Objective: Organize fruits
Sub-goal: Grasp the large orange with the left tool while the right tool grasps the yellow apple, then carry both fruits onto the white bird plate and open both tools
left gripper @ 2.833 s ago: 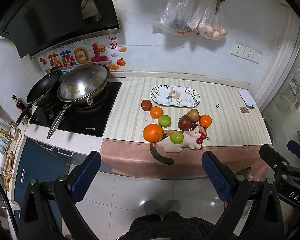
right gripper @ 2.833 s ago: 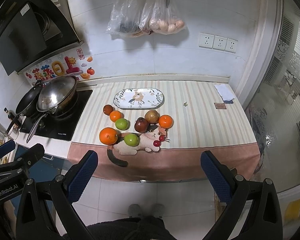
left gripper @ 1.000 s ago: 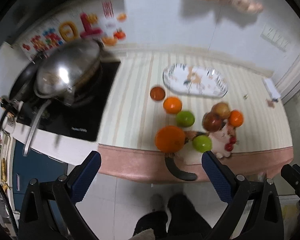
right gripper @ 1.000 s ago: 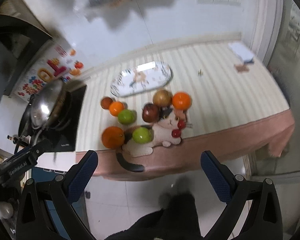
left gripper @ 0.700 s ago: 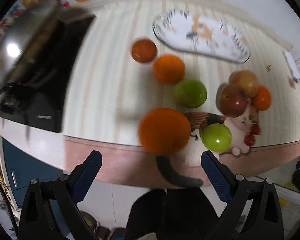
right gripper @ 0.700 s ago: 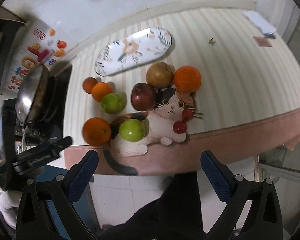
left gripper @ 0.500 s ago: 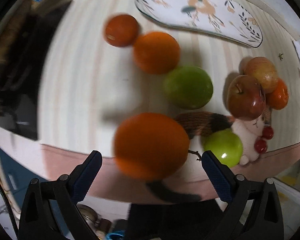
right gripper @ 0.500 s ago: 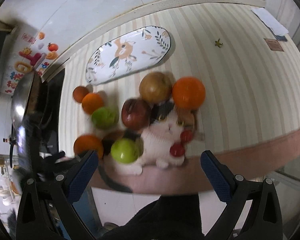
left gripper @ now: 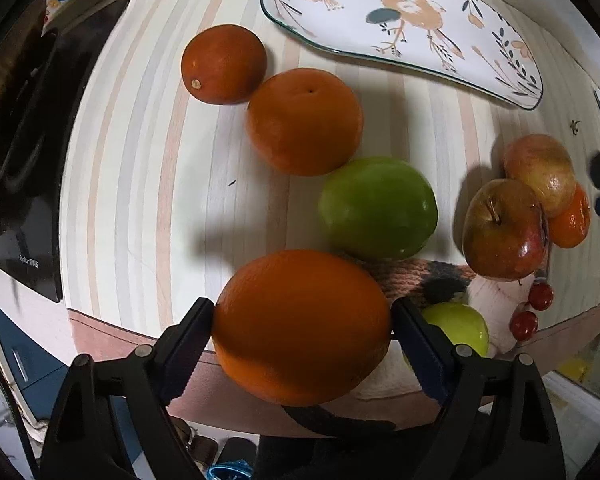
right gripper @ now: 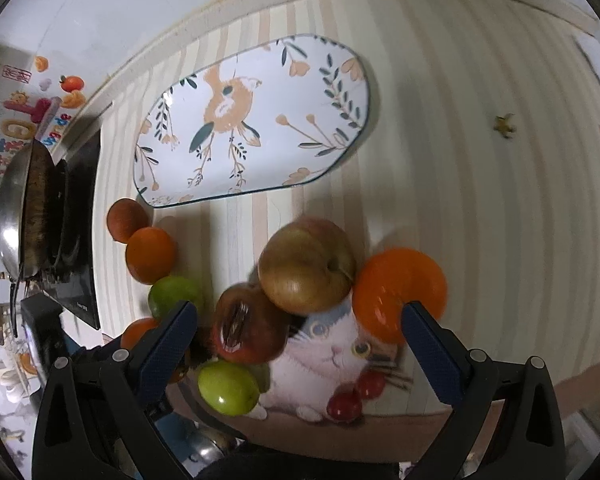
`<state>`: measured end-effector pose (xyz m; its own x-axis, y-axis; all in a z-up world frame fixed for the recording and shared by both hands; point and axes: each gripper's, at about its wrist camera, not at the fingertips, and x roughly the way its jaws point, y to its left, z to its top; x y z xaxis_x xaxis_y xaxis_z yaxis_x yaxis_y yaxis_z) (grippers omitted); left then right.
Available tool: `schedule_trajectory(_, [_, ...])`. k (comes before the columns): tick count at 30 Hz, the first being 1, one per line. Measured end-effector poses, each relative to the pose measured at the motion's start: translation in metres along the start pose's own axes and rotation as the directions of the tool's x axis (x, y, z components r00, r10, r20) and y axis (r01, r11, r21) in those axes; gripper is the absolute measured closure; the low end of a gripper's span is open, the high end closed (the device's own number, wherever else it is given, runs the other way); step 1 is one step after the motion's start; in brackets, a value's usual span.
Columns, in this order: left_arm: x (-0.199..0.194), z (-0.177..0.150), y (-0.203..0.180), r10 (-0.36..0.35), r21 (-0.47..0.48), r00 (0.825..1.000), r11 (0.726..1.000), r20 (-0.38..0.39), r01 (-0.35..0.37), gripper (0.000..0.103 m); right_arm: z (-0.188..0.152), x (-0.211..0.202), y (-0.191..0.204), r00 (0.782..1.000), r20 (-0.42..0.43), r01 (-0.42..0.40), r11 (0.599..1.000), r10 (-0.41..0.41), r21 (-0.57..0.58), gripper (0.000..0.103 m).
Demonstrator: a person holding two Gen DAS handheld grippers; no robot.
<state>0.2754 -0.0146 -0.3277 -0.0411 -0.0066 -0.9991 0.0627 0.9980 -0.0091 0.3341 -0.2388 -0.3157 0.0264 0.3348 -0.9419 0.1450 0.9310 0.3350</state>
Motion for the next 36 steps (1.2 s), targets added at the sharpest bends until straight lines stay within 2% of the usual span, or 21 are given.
schedule_trajectory(3, [0.002, 0.001, 0.004, 0.005, 0.011, 1.0, 1.0, -0.021, -0.005, 0.013, 0.012, 0.016, 0.007, 0.999, -0.048, 0.008, 0.999, -0.01, -0.041, 0.002])
schedule_trajectory(6, [0.009, 0.006, 0.001, -0.001, 0.015, 0.999, 1.0, -0.034, 0.002, 0.013, 0.023, 0.027, 0.023, 0.993, -0.065, 0.09, 0.987, -0.099, -0.136, 0.005])
schedule_trajectory(8, [0.014, 0.011, 0.002, -0.008, 0.028, 0.999, 1.0, -0.051, 0.01, 0.012, 0.029, 0.036, 0.031, 0.987, -0.097, 0.109, 0.977, -0.129, -0.185, 0.006])
schedule_trajectory(9, [0.02, 0.018, 0.004, -0.012, 0.024, 0.998, 1.0, -0.063, 0.014, 0.012, 0.031, 0.041, 0.035, 0.982, -0.111, 0.127, 0.969, -0.153, -0.211, 0.008])
schedule_trajectory(11, [0.026, 0.024, 0.008, -0.024, 0.004, 0.995, 1.0, -0.095, 0.024, 0.012, 0.033, 0.05, 0.041, 0.974, -0.135, 0.148, 0.96, -0.183, -0.239, 0.018])
schedule_trajectory(13, [0.036, 0.027, 0.015, -0.035, -0.012, 0.992, 0.999, -0.12, 0.034, 0.012, 0.035, 0.057, 0.043, 0.971, -0.154, 0.142, 0.96, -0.182, -0.239, 0.019])
schedule_trajectory(17, [0.038, 0.031, 0.025, -0.037, -0.028, 0.994, 0.999, -0.105, 0.034, 0.013, 0.034, 0.067, 0.049, 0.959, -0.144, 0.197, 0.941, -0.243, -0.276, 0.024])
schedule_trajectory(20, [0.039, 0.029, 0.028, -0.038, -0.05, 0.995, 0.998, -0.092, 0.034, 0.014, 0.034, 0.074, 0.047, 0.956, -0.146, 0.207, 0.939, -0.254, -0.274, 0.03])
schedule_trajectory(25, [0.037, 0.016, 0.03, -0.008, -0.074, 0.998, 0.997, -0.058, 0.003, 0.015, 0.028, 0.074, 0.04, 0.969, -0.118, 0.183, 0.949, -0.219, -0.256, 0.03])
schedule_trajectory(30, [0.016, 0.014, 0.044, -0.026, -0.089, 0.999, 0.996, -0.031, 0.023, 0.015, 0.017, 0.057, 0.034, 0.981, -0.09, 0.146, 0.96, -0.172, -0.24, 0.03])
schedule_trajectory(33, [-0.004, 0.016, 0.052, -0.062, -0.107, 0.998, 0.992, -0.008, 0.061, 0.015, 0.016, 0.046, 0.036, 0.988, -0.08, 0.11, 0.968, -0.131, -0.226, 0.03])
schedule_trajectory(34, [-0.011, 0.019, 0.057, -0.034, -0.146, 0.999, 0.989, 0.008, 0.034, 0.015, 0.015, 0.042, 0.038, 0.99, -0.076, 0.097, 0.97, -0.117, -0.222, 0.03])
schedule_trajectory(36, [-0.033, 0.025, 0.062, -0.076, -0.155, 0.996, 0.985, 0.043, 0.082, 0.015, 0.018, 0.032, 0.04, 0.994, -0.066, 0.074, 0.974, -0.09, -0.213, 0.03])
